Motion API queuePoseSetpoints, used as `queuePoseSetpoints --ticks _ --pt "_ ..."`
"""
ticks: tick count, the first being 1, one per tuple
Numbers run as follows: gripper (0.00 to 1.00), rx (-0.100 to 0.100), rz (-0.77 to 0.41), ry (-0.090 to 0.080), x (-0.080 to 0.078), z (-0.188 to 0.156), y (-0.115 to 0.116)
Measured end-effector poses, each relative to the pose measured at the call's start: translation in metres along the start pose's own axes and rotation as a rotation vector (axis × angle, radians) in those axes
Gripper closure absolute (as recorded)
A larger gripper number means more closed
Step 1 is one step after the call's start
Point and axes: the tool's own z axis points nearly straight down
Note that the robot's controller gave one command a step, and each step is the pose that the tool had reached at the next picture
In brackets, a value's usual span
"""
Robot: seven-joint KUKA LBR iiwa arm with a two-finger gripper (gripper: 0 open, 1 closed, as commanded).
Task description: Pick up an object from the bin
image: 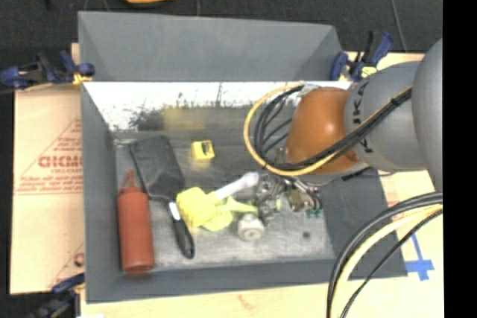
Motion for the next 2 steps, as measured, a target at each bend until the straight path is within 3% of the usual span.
queuePoseSetpoints --ticks 1,2 --pt "1.00 -0.002 -0.002 0.010 0.002 -0.037 0.012" --pt "1.00 -0.001 0.014 0.001 -0.009 -0.104 -0.026"
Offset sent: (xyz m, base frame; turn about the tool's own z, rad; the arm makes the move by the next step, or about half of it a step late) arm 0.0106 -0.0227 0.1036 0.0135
